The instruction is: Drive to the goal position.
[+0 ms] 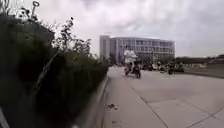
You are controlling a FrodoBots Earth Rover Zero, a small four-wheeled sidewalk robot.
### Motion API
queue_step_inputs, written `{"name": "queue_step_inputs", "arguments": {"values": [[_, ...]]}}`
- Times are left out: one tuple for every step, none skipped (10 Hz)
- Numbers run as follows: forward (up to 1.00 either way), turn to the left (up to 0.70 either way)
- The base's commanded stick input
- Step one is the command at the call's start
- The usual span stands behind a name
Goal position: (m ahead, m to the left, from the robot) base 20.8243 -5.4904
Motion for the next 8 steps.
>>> {"name": "queue_step_inputs", "arguments": {"values": [[0.45,-0.02],[0.45,-0.16],[0.45,-0.27],[0.45,-0.27],[0.45,-0.27],[0.48,-0.24],[0.60,-0.12],[0.60,-0.02]]}}
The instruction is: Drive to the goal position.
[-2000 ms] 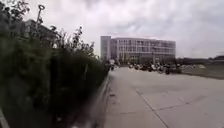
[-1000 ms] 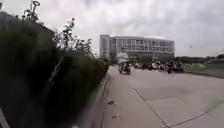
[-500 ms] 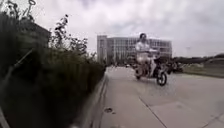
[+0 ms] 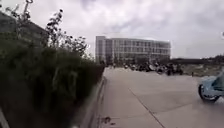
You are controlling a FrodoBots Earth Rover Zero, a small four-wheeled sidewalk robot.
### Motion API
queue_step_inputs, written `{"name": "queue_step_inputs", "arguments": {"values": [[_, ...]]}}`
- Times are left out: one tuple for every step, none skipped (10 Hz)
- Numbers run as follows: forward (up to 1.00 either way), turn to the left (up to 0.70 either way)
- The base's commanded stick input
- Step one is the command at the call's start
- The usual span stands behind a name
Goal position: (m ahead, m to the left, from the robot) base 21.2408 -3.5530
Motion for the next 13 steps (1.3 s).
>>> {"name": "queue_step_inputs", "arguments": {"values": [[0.65,0.00],[0.70,0.00],[0.70,0.00],[0.70,0.00],[0.70,0.00],[0.70,0.00],[0.70,0.00],[0.70,0.00],[0.70,0.00],[0.70,0.00],[0.70,0.00],[0.70,0.00],[0.70,0.00]]}}
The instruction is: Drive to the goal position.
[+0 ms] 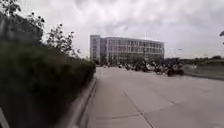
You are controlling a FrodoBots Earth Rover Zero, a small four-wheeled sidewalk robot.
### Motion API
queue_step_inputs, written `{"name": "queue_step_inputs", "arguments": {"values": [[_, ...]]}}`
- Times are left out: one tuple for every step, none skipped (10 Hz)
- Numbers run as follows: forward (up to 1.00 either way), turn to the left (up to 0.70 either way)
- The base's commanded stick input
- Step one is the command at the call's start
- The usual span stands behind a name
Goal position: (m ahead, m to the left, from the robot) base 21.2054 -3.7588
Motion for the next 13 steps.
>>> {"name": "queue_step_inputs", "arguments": {"values": [[0.70,0.00],[0.70,0.00],[0.70,0.00],[0.70,0.00],[0.70,0.00],[0.70,0.00],[0.70,0.00],[0.70,0.00],[0.70,0.00],[0.70,0.00],[0.70,0.00],[0.70,0.00],[0.70,0.00]]}}
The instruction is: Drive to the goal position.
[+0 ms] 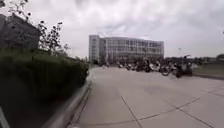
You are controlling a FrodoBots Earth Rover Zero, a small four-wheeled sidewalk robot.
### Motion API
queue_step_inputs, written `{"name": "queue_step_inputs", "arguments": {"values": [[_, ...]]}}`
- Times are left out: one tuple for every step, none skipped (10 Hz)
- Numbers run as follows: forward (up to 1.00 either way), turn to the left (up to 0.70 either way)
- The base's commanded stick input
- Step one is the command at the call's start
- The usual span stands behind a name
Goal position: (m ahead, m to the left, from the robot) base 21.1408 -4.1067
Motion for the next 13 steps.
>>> {"name": "queue_step_inputs", "arguments": {"values": [[0.70,0.00],[0.70,0.00],[0.70,0.00],[0.70,0.00],[0.70,0.00],[0.70,0.00],[0.70,0.00],[0.70,0.00],[0.70,0.02],[0.70,0.08],[0.70,0.14],[0.70,0.14],[0.70,0.14]]}}
